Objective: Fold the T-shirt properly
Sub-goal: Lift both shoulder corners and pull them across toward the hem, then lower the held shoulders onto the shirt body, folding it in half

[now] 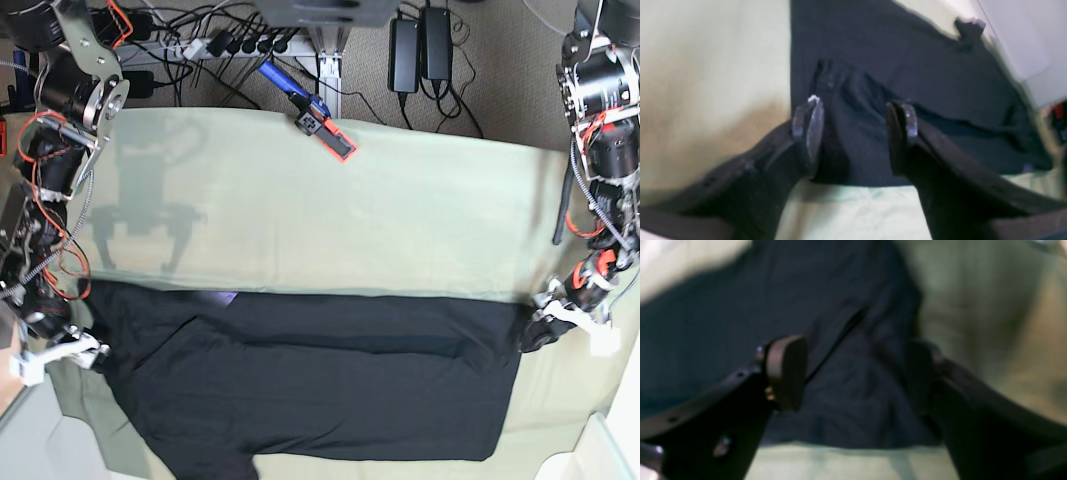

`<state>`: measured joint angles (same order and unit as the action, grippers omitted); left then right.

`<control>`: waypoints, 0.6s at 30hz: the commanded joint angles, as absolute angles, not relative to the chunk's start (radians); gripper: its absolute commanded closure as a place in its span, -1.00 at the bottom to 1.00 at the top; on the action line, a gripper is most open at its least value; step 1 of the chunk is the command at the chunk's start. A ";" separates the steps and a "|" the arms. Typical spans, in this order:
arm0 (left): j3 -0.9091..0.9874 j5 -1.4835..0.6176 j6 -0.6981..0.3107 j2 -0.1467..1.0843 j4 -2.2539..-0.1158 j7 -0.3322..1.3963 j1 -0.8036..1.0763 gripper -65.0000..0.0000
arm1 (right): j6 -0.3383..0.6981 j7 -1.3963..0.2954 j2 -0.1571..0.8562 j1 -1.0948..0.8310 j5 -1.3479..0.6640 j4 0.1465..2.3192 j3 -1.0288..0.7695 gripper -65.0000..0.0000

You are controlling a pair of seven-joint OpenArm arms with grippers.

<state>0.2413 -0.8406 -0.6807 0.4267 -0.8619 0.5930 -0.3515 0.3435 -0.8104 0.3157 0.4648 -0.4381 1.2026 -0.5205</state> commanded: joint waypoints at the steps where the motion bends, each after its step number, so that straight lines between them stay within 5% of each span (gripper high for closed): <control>1: 0.263 -0.878 -0.694 0.444 -0.876 0.594 -0.376 -0.03 | 0.393 -0.802 0.332 0.467 -0.464 1.230 -0.572 -0.36; 8: 0.290 -0.935 -0.698 0.446 -0.876 0.633 -0.339 -0.03 | 0.393 -0.804 0.323 0.342 -0.540 1.238 -0.823 -0.36; 18: 0.290 -1.021 -0.698 0.446 -0.876 0.660 -0.257 -0.03 | 0.392 -0.675 0.213 0.327 -0.537 1.213 -0.834 -0.36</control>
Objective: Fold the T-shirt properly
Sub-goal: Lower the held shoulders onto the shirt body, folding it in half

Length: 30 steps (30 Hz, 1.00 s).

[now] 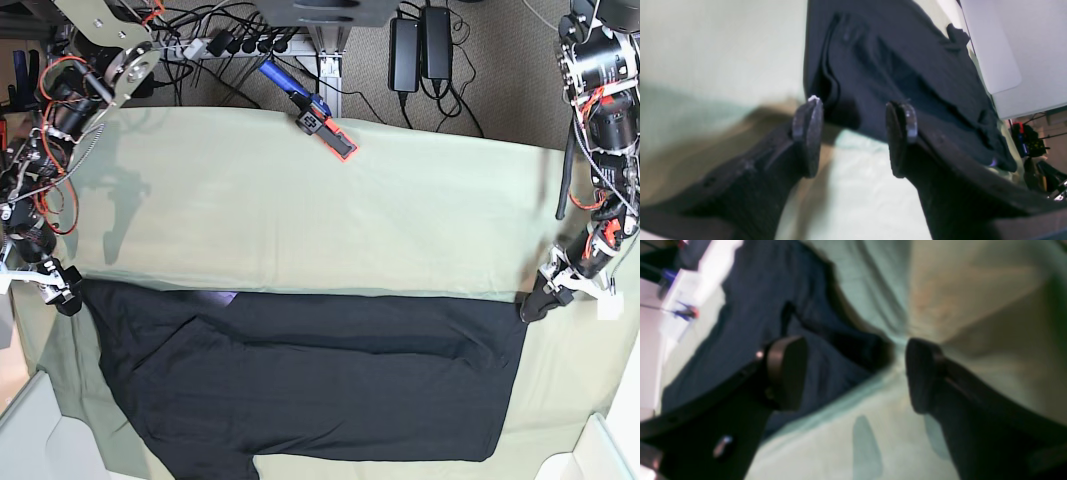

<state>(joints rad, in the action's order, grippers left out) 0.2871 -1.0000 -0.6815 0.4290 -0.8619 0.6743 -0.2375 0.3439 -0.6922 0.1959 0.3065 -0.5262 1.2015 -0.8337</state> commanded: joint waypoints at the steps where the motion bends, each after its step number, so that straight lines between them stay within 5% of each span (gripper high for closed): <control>1: 0.290 -1.021 -0.698 0.447 -0.876 0.660 -0.253 -0.03 | 0.389 -0.655 0.207 0.327 -0.536 1.199 -0.834 -0.36; 27: 0.290 -1.036 -0.698 0.446 -0.876 0.670 -0.247 -0.03 | 0.389 -0.575 0.169 0.424 -0.542 0.984 -0.812 -0.36; 30: 0.290 -1.036 -0.698 0.446 -0.876 0.669 -0.246 -0.03 | 0.389 -0.559 0.158 0.424 -0.530 0.984 -0.809 0.00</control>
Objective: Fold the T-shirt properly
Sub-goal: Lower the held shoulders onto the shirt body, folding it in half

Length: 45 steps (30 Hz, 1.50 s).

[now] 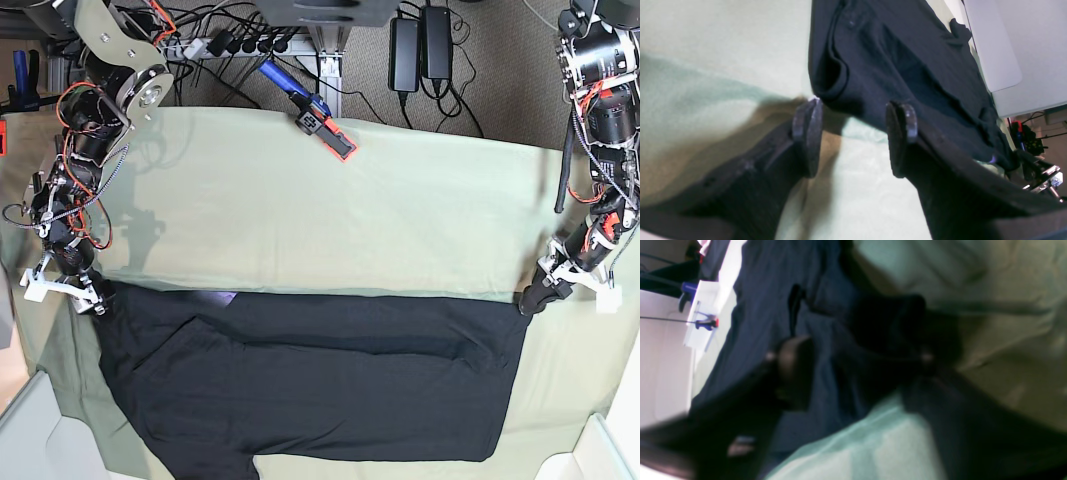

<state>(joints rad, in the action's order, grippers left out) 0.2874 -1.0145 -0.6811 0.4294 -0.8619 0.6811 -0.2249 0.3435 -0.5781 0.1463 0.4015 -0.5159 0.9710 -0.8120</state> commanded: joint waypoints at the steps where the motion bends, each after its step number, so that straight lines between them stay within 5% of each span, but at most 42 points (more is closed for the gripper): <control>1: 0.290 -1.036 -0.698 0.446 -0.876 0.669 -0.247 -0.03 | 0.389 -0.543 0.154 0.424 -0.519 0.984 -0.809 0.26; 4: 0.290 -1.033 -0.698 0.446 -0.876 0.654 -0.247 -0.03 | 0.389 -0.527 0.149 0.423 -0.505 0.984 -0.809 1.00; 17: 0.290 -0.965 -0.686 0.397 -0.876 0.619 -0.267 -0.03 | 0.389 -0.531 0.149 0.423 -0.505 0.984 -0.809 1.00; 39: 0.249 -0.757 -0.478 0.350 -0.867 0.533 -0.336 -0.02 | 0.390 -0.536 0.149 0.418 -0.505 0.984 -0.809 1.00; 42: 0.249 -0.757 -0.479 0.344 -0.867 0.532 -0.336 0.26 | 0.389 -0.539 0.149 0.418 -0.505 0.984 -0.809 1.00; 45: 0.249 -0.757 -0.484 0.343 -0.867 0.528 -0.336 0.88 | 0.390 -0.539 0.149 0.418 -0.505 0.984 -0.809 1.00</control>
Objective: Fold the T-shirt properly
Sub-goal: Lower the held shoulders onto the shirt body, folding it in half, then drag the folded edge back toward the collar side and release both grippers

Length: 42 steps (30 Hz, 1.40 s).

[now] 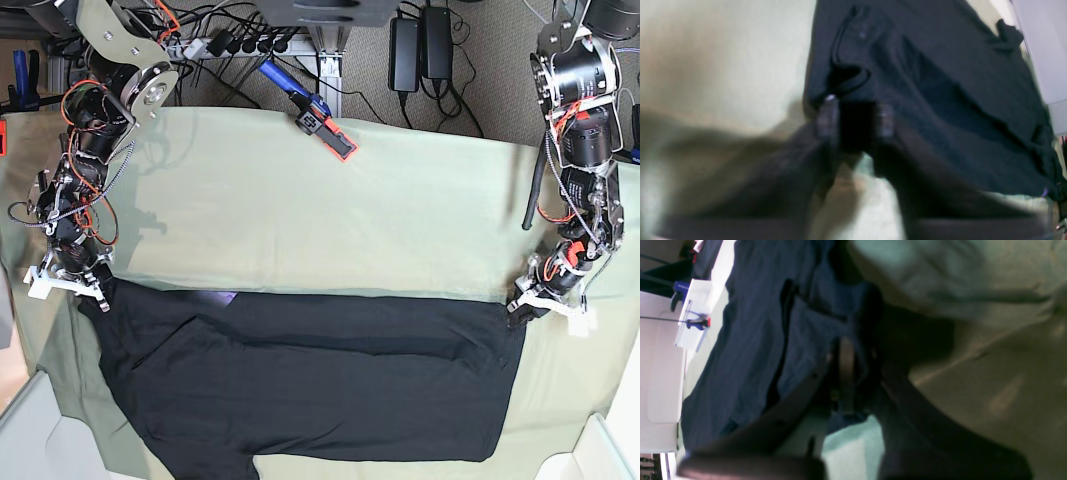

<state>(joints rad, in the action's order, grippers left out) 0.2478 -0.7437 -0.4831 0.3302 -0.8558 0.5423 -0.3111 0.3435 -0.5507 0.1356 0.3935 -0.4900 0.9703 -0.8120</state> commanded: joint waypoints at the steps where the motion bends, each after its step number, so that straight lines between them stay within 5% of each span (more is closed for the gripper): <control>1: 0.249 -0.754 -0.492 0.343 -0.867 0.527 -0.336 1.00 | 0.389 -0.539 0.149 0.418 -0.505 0.984 -0.809 1.00; 10: 0.249 -0.838 -0.698 0.353 -0.869 0.580 -0.335 1.00 | 0.390 -0.642 0.155 0.418 -0.616 0.987 -0.809 1.00; 24: 0.249 -1.079 -0.698 0.419 -0.870 0.814 -0.331 1.00 | 0.392 -0.779 0.197 0.303 -0.723 1.139 -0.809 1.00; 42: 0.290 -1.202 -0.698 0.472 -0.870 0.912 -0.274 1.00 | 0.393 -0.798 0.286 0.235 -0.752 1.139 -0.809 1.00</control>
<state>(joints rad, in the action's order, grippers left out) 0.2836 -1.1759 -0.6636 0.4496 -0.8555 0.9291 -0.2543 0.3439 -0.8173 0.2649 0.2188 -0.7368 1.1202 -0.8062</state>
